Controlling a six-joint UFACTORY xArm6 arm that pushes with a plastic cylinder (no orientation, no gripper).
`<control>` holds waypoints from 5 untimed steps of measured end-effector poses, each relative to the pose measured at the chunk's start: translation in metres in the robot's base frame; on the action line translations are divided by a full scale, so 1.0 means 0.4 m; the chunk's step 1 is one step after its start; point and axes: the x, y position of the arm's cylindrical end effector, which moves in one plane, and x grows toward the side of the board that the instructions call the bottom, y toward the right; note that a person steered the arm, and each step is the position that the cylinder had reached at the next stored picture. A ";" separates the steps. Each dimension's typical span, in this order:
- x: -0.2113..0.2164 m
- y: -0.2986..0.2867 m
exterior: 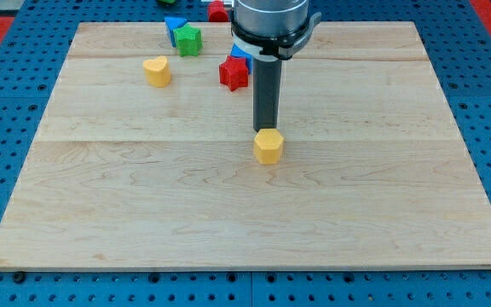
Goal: Move the yellow hexagon to the bottom center of the board
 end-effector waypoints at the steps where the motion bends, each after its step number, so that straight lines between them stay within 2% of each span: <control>1: 0.021 0.042; 3: 0.172 0.054; 4: 0.110 0.064; 5: -0.051 0.070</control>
